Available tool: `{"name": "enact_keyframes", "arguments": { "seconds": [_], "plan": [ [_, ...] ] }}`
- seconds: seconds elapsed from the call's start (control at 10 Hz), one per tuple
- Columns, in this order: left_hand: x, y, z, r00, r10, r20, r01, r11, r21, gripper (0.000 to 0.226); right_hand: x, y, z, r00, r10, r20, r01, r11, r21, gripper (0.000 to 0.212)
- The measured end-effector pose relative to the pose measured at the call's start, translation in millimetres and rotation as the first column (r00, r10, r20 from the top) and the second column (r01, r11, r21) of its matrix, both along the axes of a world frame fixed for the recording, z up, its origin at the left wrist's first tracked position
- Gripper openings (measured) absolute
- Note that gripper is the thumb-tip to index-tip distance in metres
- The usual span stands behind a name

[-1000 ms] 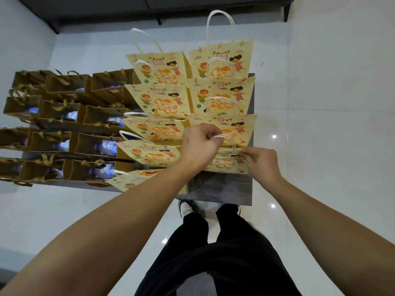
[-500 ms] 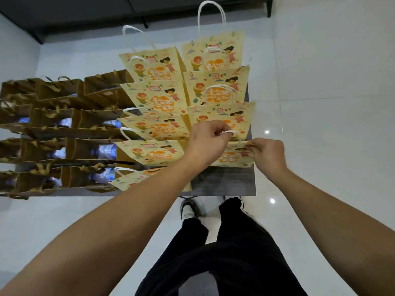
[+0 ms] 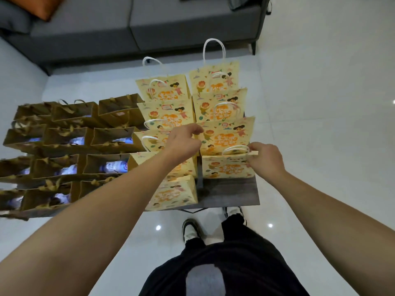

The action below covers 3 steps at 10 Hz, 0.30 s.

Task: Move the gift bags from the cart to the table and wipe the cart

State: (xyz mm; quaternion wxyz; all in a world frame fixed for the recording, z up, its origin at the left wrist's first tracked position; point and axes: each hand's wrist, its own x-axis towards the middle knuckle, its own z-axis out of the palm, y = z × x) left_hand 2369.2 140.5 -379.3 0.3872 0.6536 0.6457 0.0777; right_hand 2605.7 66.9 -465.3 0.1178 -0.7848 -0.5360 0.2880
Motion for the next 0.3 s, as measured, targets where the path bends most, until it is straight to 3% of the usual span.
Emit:
{"name": "enact_keyframes", "arguments": {
  "seconds": [0.2, 0.3],
  "plan": [
    [-13.9, -6.3, 19.6, 0.993, -0.119, 0.002, 0.118, 0.988, 0.104, 0.052, -31.5, -6.0, 43.6, 0.998, 0.065, 0.025, -0.066, 0.997, 0.046, 0.065],
    [-19.4, -8.6, 27.6, 0.98, -0.199, -0.01, 0.198, 0.962, 0.188, 0.047, -48.0, -2.8, 58.5, 0.993, 0.089, 0.079, -0.096, 0.991, 0.096, 0.064]
  ]
}}
